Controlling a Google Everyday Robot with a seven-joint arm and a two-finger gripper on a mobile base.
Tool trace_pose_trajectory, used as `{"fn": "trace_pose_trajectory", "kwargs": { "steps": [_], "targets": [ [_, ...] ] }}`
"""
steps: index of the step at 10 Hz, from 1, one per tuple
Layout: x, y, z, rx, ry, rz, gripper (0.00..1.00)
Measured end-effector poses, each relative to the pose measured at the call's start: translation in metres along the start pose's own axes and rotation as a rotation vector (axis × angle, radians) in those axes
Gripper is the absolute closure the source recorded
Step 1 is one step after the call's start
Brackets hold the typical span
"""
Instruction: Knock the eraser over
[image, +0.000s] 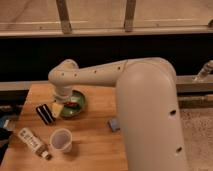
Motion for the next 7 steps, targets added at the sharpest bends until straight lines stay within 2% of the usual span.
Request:
{"fn": "trace_pose_trajectory", "kwargs": {
  "steps": [4,7],
  "targets": [
    [-0.04,-0.002,0.012,0.042,0.008,-0.039,0.2],
    [-0.061,-0.01,0.018,0.06,-0.014,-0.026,0.2]
  ]
}}
